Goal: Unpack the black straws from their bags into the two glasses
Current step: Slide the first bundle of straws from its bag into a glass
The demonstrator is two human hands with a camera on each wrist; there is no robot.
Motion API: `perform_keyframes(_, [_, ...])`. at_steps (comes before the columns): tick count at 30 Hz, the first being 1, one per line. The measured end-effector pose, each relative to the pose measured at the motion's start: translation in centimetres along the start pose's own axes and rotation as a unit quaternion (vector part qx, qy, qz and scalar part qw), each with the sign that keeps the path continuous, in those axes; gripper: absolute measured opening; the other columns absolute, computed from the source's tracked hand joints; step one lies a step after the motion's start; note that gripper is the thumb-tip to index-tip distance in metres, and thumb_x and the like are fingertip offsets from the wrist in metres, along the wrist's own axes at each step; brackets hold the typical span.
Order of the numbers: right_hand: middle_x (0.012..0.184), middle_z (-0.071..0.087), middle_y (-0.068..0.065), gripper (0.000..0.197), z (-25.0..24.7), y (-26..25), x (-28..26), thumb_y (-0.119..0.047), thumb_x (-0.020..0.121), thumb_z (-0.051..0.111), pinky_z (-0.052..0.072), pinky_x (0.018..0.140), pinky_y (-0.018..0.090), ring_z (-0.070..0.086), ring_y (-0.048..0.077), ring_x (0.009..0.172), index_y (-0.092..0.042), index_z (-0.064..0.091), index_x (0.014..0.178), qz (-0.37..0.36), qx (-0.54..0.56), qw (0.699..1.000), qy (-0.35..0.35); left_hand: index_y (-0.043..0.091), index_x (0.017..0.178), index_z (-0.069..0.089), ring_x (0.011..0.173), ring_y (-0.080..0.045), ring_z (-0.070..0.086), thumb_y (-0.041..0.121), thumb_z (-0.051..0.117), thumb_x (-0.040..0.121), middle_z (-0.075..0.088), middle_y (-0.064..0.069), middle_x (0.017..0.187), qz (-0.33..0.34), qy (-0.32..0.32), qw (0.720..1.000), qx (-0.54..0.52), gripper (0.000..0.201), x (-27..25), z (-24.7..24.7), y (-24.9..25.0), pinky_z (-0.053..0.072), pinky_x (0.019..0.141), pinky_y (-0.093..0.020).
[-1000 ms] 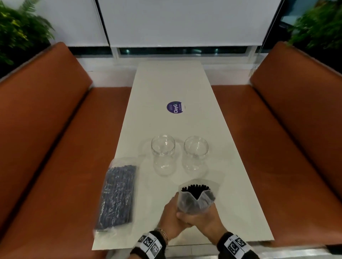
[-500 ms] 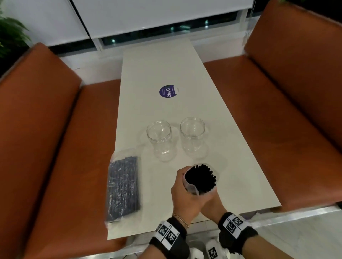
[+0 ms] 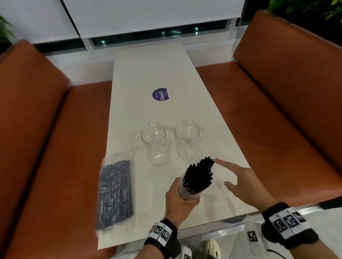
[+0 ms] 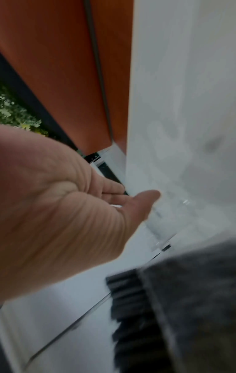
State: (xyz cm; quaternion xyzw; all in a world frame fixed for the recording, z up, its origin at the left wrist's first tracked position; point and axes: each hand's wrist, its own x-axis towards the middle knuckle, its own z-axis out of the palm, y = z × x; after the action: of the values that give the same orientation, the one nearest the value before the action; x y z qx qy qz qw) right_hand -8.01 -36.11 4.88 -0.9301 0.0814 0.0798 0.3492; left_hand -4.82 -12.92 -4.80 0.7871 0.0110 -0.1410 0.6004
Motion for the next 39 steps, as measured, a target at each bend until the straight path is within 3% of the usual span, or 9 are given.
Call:
perform_keyframes(2, [0.144, 0.057, -0.02, 0.081, -1.3, -1.8, 0.2, -0.001, 0.092, 0.076, 0.044, 0.065, -0.004, 0.061, -0.005, 0.054, -0.047, 0.048, 0.152, -0.009, -0.01, 0.999, 0.048, 0.035, 0.102, 0.071, 0.085, -0.02, 0.078, 0.015, 0.094, 0.062, 0.081, 0.003, 0.094, -0.006, -0.009, 1.0, 0.0, 0.049, 0.0, -0.2, 0.2, 0.065, 0.071, -0.027])
perform_keyframes(6, [0.134, 0.047, -0.04, 0.074, -3.9, -5.7, 1.0, 0.007, 0.093, 0.07, 0.037, 0.088, -0.009, 0.049, -0.041, 0.088, -0.043, 0.058, 0.146, -0.077, -0.01, 0.99, 0.118, 0.03, 0.099, 0.072, 0.082, -0.029, 0.076, 0.005, 0.095, 0.063, 0.081, 0.0, 0.09, 0.012, 0.028, 0.999, -0.007, 0.05, -0.9, -2.1, 2.9, 0.066, 0.071, -0.042])
perform_keyframes(8, [0.132, 0.053, -0.037, 0.075, -5.1, -7.4, 2.1, 0.009, 0.09, 0.072, 0.036, 0.099, -0.004, 0.051, -0.03, 0.107, -0.042, 0.06, 0.143, -0.111, -0.009, 0.984, 0.141, 0.024, 0.097, 0.071, 0.072, -0.027, 0.073, 0.005, 0.094, 0.062, 0.079, -0.001, 0.082, 0.038, 0.061, 0.997, 0.002, 0.047, -1.0, -4.7, 5.6, 0.063, 0.064, -0.039])
perform_keyframes(12, [0.134, 0.057, -0.025, 0.081, -5.7, -11.1, 5.2, 0.0, 0.085, 0.083, 0.038, 0.1, 0.001, 0.056, -0.014, 0.106, -0.039, 0.054, 0.15, -0.167, -0.01, 0.977, 0.13, 0.027, 0.087, 0.061, 0.056, -0.012, 0.061, 0.024, 0.09, 0.057, 0.068, 0.004, 0.065, 0.068, 0.107, 0.974, 0.187, 0.041, 0.3, -13.5, 12.9, 0.047, 0.048, -0.026])
perform_keyframes(17, [0.156, 0.051, -0.01, 0.119, -3.1, -15.0, 10.2, -0.014, 0.077, 0.093, 0.044, 0.115, 0.028, 0.05, 0.009, 0.138, -0.043, 0.019, 0.165, -0.214, -0.005, 0.974, 0.075, 0.028, 0.113, 0.06, 0.077, -0.02, 0.072, 0.038, 0.09, 0.063, 0.074, 0.004, 0.091, 0.025, 0.056, 0.839, 0.541, 0.059, 5.4, -21.9, 19.5, 0.063, 0.069, -0.033])
perform_keyframes(21, [0.16, 0.042, -0.002, 0.129, 0.0, -18.0, 13.0, -0.019, 0.076, 0.092, 0.046, 0.114, 0.032, 0.044, 0.017, 0.142, -0.038, 0.003, 0.168, -0.248, -0.04, 0.966, 0.056, 0.028, 0.119, 0.059, 0.088, -0.022, 0.071, 0.036, 0.09, 0.06, 0.069, 0.004, 0.099, -0.023, -0.034, 0.741, 0.67, 0.067, 9.1, -23.1, 21.4, 0.064, 0.081, -0.038])
perform_keyframes(28, [0.172, 0.029, 0.003, 0.141, 6.4, -19.9, 18.1, -0.036, 0.064, 0.099, 0.027, 0.131, 0.04, 0.023, 0.023, 0.16, -0.033, 0.003, 0.168, -0.257, -0.04, 0.966, 0.003, 0.021, 0.116, 0.069, 0.082, -0.021, 0.075, 0.03, 0.092, 0.057, 0.076, 0.001, 0.096, -0.033, -0.122, 0.667, 0.735, 0.065, 13.3, -21.2, 23.8, 0.067, 0.081, -0.039])
perform_keyframes(34, [0.145, 0.057, -0.003, 0.114, 9.8, -18.3, 20.8, -0.041, 0.056, 0.097, 0.044, 0.116, 0.041, 0.053, 0.02, 0.131, -0.03, 0.04, 0.155, -0.193, 0.009, 0.981, 0.0, 0.017, 0.111, 0.068, 0.08, -0.021, 0.074, 0.038, 0.091, 0.056, 0.075, -0.003, 0.093, -0.037, -0.167, 0.652, 0.739, 0.063, 15.4, -20.1, 25.4, 0.066, 0.079, -0.039])
perform_keyframes(39, [0.12, 0.063, -0.013, 0.087, 10.5, -17.8, 21.5, -0.036, 0.055, 0.092, 0.047, 0.091, 0.027, 0.054, 0.012, 0.105, -0.026, 0.056, 0.134, -0.16, 0.053, 0.986, 0.015, 0.018, 0.12, 0.071, 0.083, -0.019, 0.076, 0.041, 0.091, 0.053, 0.078, -0.002, 0.099, -0.024, -0.175, 0.664, 0.727, 0.074, 15.7, -19.7, 26.8, 0.067, 0.082, -0.04])
